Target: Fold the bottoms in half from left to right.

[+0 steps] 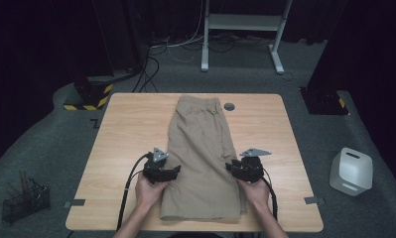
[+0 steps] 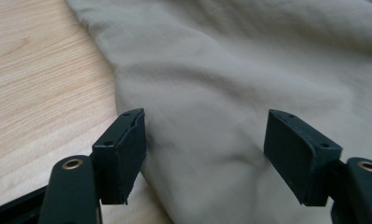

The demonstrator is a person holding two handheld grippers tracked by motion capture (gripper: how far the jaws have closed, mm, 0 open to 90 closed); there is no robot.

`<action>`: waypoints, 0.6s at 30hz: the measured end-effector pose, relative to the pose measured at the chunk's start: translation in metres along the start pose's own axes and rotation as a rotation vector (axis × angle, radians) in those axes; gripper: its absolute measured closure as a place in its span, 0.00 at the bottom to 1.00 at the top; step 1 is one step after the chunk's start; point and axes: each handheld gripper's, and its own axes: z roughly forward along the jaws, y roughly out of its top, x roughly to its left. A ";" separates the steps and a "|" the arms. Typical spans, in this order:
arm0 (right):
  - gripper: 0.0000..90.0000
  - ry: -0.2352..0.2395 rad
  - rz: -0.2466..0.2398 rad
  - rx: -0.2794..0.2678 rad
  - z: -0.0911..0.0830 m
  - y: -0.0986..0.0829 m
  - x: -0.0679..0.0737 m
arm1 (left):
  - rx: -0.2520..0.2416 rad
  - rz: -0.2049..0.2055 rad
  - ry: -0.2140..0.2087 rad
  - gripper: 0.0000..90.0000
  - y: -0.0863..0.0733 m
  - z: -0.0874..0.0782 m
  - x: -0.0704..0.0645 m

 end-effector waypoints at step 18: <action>1.00 -0.192 -0.097 -0.005 -0.009 0.018 -0.015 | 0.011 -0.055 0.040 0.35 0.001 0.010 0.010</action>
